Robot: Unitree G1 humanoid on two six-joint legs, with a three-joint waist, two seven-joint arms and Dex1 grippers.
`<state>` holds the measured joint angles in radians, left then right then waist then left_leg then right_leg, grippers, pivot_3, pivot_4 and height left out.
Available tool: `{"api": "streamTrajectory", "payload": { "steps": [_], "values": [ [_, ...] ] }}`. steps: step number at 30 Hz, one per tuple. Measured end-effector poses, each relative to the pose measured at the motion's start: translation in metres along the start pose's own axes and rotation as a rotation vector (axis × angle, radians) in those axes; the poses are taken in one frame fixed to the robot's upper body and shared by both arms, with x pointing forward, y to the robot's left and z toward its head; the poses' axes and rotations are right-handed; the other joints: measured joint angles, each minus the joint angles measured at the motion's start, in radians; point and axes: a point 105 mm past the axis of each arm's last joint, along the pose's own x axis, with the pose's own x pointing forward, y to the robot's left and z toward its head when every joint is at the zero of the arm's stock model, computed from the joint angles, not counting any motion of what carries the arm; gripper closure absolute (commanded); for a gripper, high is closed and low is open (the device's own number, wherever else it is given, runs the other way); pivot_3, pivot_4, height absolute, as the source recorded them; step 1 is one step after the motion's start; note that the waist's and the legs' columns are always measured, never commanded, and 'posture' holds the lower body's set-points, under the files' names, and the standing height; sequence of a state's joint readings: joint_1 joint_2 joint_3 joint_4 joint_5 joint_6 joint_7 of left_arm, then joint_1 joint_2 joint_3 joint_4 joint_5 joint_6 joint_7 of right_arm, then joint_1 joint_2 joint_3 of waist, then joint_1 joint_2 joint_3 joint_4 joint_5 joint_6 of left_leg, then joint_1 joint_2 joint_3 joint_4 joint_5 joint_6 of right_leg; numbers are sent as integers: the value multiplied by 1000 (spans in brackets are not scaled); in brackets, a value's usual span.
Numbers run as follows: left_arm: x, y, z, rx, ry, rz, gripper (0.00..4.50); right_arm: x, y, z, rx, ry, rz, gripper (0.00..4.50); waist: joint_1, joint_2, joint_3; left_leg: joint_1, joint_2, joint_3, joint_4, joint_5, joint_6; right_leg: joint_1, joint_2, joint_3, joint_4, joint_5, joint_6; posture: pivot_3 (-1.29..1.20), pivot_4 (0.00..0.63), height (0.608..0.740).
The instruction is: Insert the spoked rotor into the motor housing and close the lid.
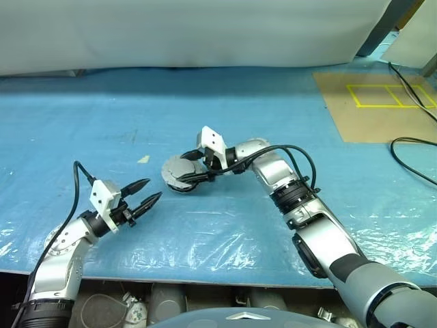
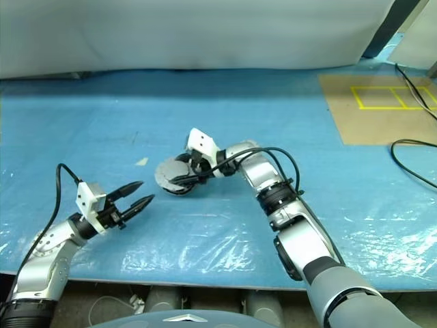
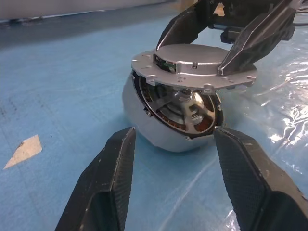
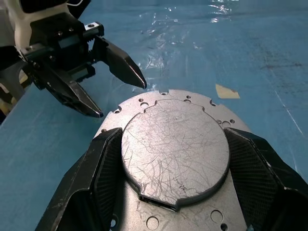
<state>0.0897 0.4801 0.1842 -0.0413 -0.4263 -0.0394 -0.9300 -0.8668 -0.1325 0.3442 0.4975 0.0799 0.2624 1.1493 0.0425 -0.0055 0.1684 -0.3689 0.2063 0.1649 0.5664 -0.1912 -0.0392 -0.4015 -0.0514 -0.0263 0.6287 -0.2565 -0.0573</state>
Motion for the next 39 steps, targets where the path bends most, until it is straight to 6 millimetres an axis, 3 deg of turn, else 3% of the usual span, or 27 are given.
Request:
{"api": "streamTrajectory", "payload": {
  "steps": [6, 11, 17, 26, 30, 39],
  "values": [
    [1, -1, -1, -3, -1, 0, 1778, 1, 0, -8, -56, 40, -23, 1537, 2, 0, 0, 0, 0, 0, 0, 0, 0, 0, 0, 0, 0, 0, 0, 0, 150, 740],
    [1, -1, -1, -4, -1, 0, 1778, 9, 2, -34, -39, 83, -61, 1537, 1, 0, 0, 0, 0, 0, 0, 0, 0, 0, 0, 0, 0, 0, 0, 0, 150, 740],
    [1, -1, -1, -5, 0, -2, 1778, 12, 2, -38, -67, 83, -77, 1537, -3, -1, -1, 5, 1, 1, 5, -2, -3, 1, 0, 2, 10, -2, -4, 0, 150, 740],
    [5, -4, -1, -11, 2, -17, 1778, 11, 1, -38, -32, 79, -85, 1537, 1, -1, -1, 5, 1, 2, 7, -2, -2, 1, 0, 3, 11, -2, -4, 0, 150, 740],
    [8, -4, 0, -7, -5, -23, 1778, 14, 0, -38, 60, 59, -98, 1537, -2, -1, -1, 6, 1, 2, 7, -2, -2, 1, 0, 3, 11, -2, -4, 0, 150, 740],
    [9, -6, -1, -13, -3, -26, 1778, 14, 0, -43, 58, 77, -104, 1537, 0, 1, -2, 11, 0, 3, 6, -3, 1, 5, -1, 4, 11, -3, -4, 0, 150, 740]
  ]
}}
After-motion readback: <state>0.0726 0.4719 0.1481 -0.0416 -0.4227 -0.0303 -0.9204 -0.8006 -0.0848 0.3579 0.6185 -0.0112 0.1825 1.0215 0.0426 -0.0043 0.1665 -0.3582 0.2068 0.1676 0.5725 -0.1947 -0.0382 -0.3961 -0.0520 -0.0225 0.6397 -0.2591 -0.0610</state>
